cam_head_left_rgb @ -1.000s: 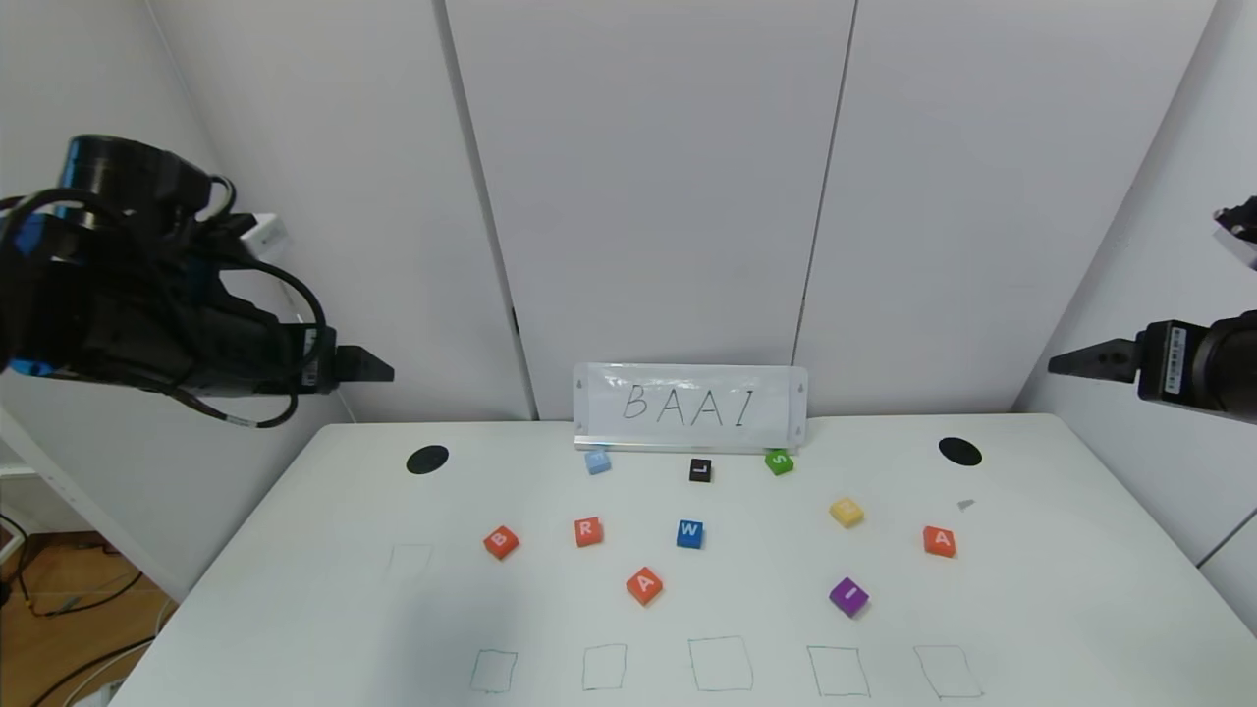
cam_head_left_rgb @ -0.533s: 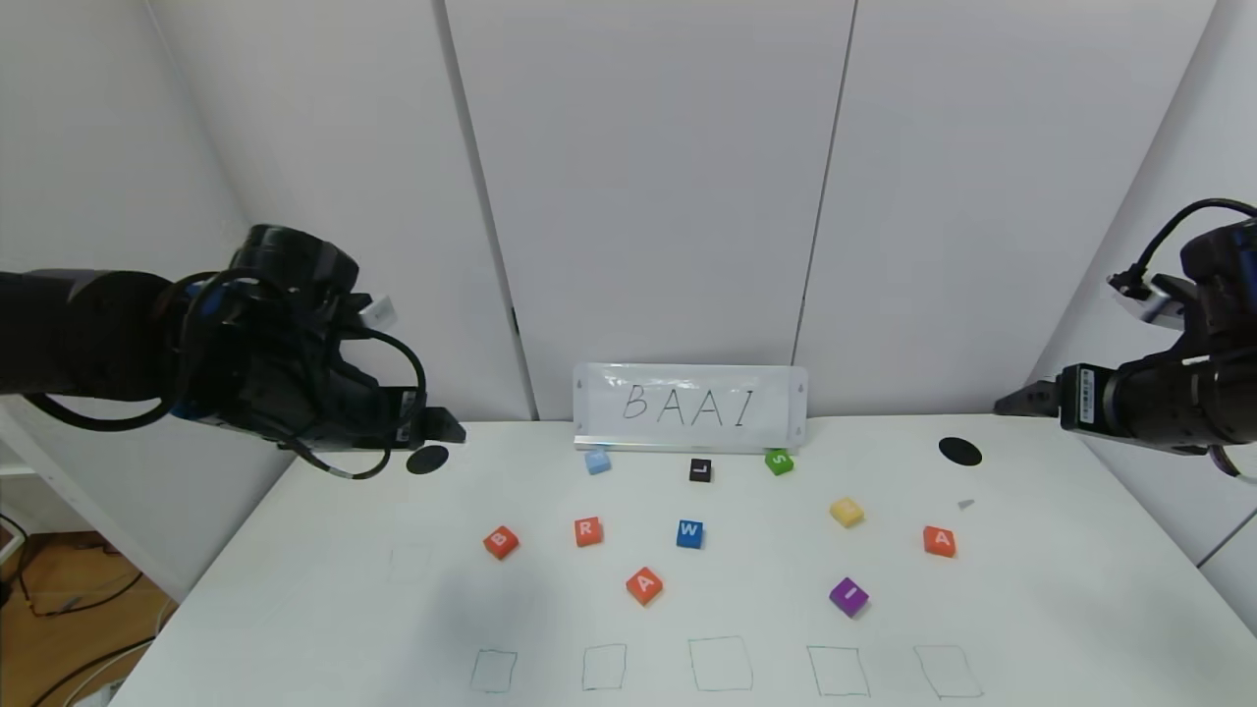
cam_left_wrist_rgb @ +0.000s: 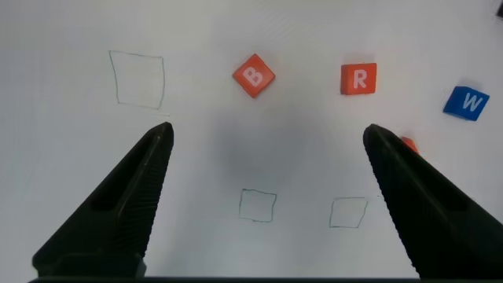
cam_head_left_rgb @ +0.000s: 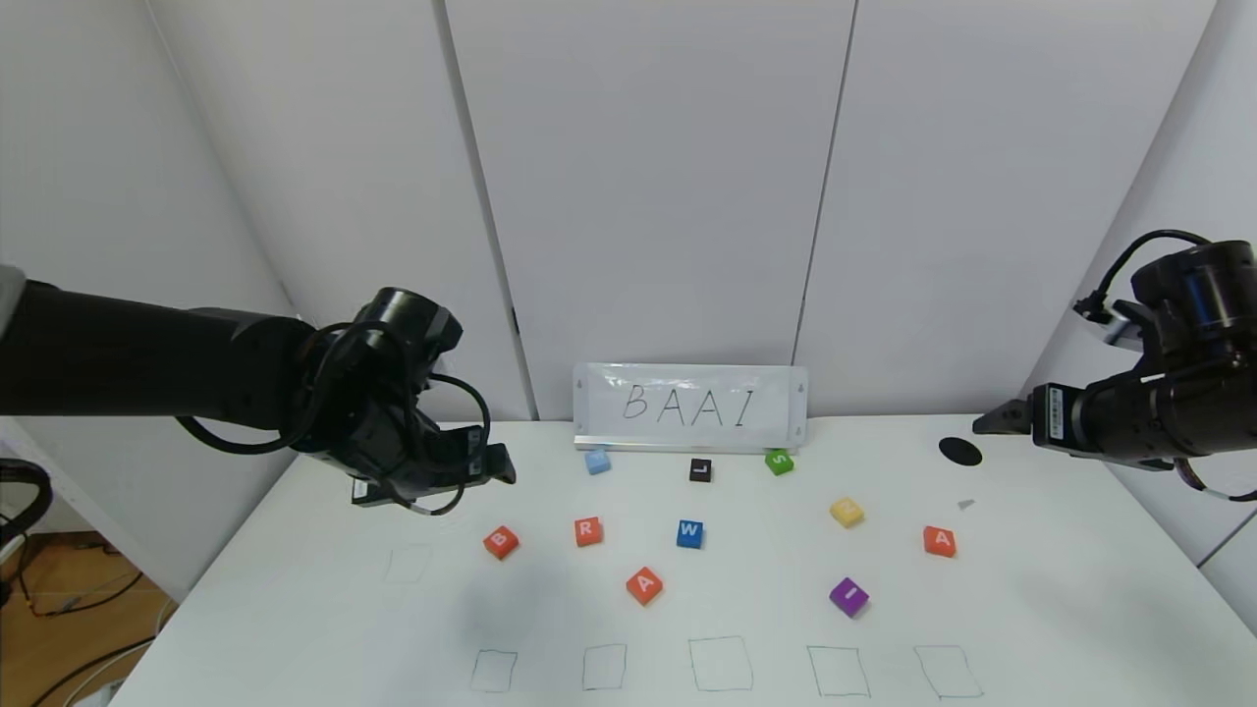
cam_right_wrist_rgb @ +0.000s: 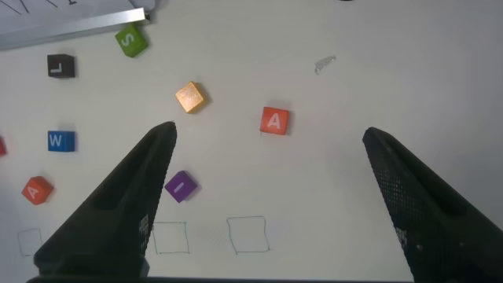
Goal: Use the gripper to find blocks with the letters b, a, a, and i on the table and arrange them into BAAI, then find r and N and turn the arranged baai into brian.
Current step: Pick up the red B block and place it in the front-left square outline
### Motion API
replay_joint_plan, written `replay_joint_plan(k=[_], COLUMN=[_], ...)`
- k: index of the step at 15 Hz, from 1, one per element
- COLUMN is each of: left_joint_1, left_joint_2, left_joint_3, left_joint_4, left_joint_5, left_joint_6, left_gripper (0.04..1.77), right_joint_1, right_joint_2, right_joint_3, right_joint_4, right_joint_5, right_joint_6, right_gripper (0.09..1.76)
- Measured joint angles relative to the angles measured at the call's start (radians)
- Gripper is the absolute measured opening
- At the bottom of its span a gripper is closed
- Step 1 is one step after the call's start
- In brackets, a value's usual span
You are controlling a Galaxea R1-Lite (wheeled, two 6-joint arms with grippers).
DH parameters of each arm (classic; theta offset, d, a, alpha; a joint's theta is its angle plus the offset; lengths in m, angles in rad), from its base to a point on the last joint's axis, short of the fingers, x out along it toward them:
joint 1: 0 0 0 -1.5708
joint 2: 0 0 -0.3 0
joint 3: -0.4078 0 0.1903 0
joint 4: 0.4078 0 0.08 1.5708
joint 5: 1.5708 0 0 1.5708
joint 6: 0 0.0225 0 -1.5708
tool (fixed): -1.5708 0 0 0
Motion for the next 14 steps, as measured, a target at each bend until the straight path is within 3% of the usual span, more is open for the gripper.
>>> replay_joint_plan(k=[6, 10, 14], left_joint_1=[-0.048, -0.051, -0.045], left_joint_2=[0.090, 0.181, 0.260], left_joint_3=[-0.070, -0.129, -0.193], left_joint_4=[0.078, 0.089, 0.112], left_joint_5=[0.009, 0.075, 0.090], left_joint_6=[-0.349, -0.511, -0.603], left_gripper=[1.72, 1.72, 1.72], right_joint_1=[0.008, 0.010, 0.011], right_joint_2=[0.000, -0.002, -0.001], right_joint_3=[0.000, 0.002, 0.002], right_joint_4=[0.001, 0.002, 0.001], right_joint_5=[0.003, 0.003, 0.003], right_joint_6=[0.003, 0.003, 0.003], right_gripper=[1.71, 1.71, 1.71])
